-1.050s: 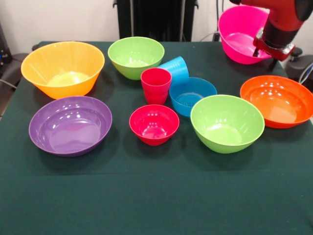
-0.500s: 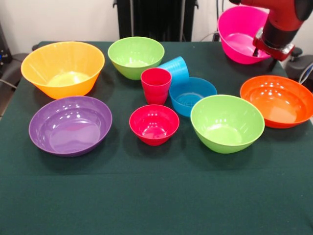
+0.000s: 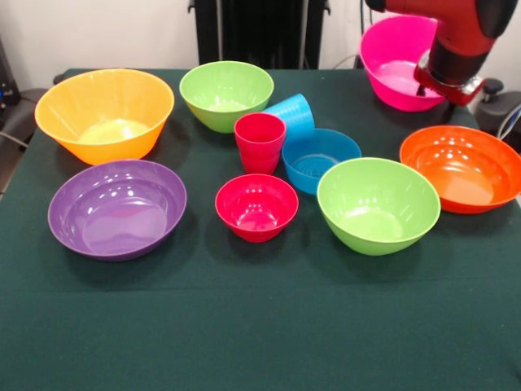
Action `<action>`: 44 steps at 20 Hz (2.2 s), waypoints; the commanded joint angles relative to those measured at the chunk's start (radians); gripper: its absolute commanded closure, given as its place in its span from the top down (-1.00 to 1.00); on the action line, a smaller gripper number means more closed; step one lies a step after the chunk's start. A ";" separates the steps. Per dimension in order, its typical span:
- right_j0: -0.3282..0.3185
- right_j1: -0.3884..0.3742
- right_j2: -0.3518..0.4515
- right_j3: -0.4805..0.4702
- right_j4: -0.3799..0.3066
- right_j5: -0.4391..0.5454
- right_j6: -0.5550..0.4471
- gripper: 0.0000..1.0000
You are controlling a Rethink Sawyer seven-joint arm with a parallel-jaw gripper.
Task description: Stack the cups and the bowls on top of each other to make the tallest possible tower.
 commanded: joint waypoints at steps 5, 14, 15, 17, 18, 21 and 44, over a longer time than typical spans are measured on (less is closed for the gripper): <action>-0.129 -0.097 0.177 0.049 -0.097 -0.220 0.029 1.00; -0.189 -0.159 0.244 0.106 -0.118 -0.179 0.055 1.00; -0.199 -0.170 0.261 0.121 -0.117 -0.184 0.057 1.00; -0.215 -0.191 0.289 0.152 -0.113 -0.192 0.064 1.00; -0.219 -0.200 0.294 0.161 -0.113 -0.183 0.066 1.00; -0.219 -0.229 0.290 0.183 -0.103 -0.116 0.073 1.00; -0.087 -0.298 -0.089 -0.126 -0.450 0.475 0.064 1.00</action>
